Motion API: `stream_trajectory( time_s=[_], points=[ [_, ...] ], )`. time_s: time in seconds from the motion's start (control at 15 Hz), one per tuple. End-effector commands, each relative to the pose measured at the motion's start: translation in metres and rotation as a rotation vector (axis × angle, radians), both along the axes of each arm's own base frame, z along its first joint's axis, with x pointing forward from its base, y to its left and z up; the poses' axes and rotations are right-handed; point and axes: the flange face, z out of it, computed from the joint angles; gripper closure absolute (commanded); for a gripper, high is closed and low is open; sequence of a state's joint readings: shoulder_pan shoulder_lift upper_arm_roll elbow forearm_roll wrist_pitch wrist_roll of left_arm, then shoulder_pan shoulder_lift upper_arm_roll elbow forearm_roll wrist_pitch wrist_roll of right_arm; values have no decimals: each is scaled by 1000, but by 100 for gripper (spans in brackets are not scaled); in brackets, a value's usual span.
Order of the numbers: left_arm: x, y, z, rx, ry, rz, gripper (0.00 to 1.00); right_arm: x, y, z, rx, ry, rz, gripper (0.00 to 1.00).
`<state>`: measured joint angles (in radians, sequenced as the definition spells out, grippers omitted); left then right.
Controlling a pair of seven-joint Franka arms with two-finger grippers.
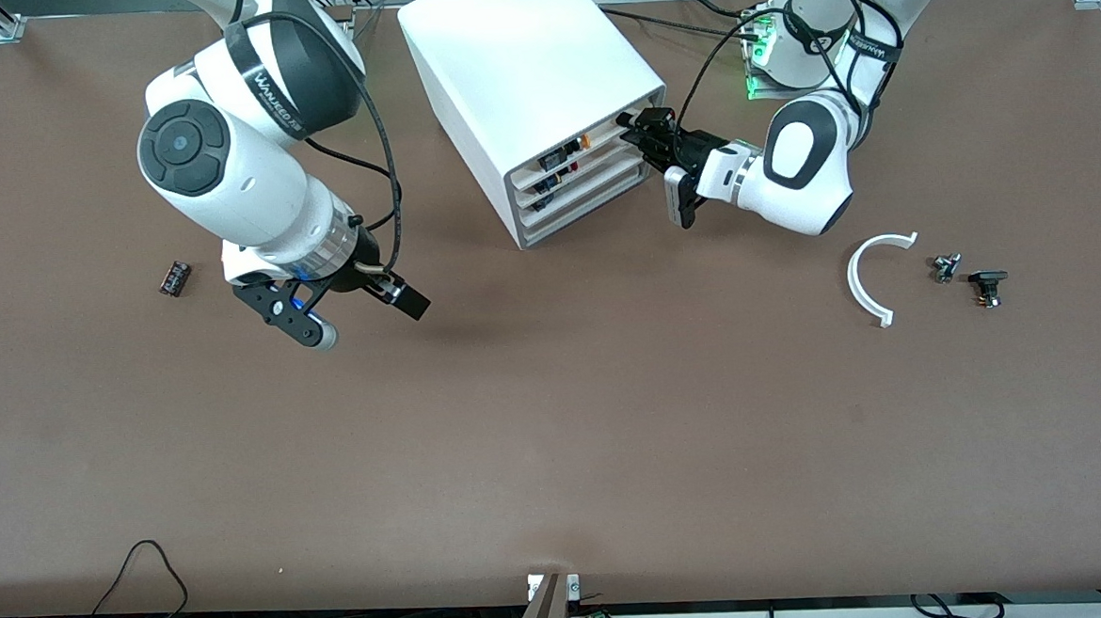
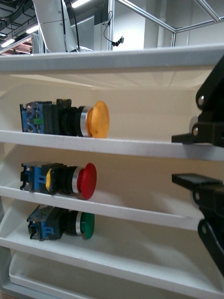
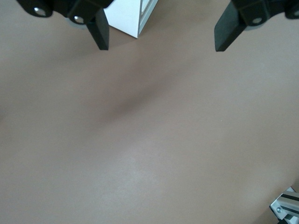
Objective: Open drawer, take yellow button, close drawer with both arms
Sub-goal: 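Grasp the drawer front with the left gripper while the right gripper waits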
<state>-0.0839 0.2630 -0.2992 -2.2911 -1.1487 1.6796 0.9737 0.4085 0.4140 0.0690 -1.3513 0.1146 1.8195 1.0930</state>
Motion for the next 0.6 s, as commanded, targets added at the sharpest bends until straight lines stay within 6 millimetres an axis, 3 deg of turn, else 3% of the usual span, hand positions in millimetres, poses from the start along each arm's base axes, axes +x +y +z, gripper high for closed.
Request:
stream_trajectory(
  time_s=[0.0,0.27,0.4,0.53],
  points=[
    [-5,2,7,-29,-40,21,100,6,20,3,20,2,-34,0],
    [5,9,10,-50,-73,23,100,7,43,2,26,-1,-91,0],
    [24,23,16,-39,-128,0,100,8,58,2,35,-4,-136,0],
    [54,49,18,-7,-178,-12,100,10,71,1,46,-7,-180,0]
  ],
)
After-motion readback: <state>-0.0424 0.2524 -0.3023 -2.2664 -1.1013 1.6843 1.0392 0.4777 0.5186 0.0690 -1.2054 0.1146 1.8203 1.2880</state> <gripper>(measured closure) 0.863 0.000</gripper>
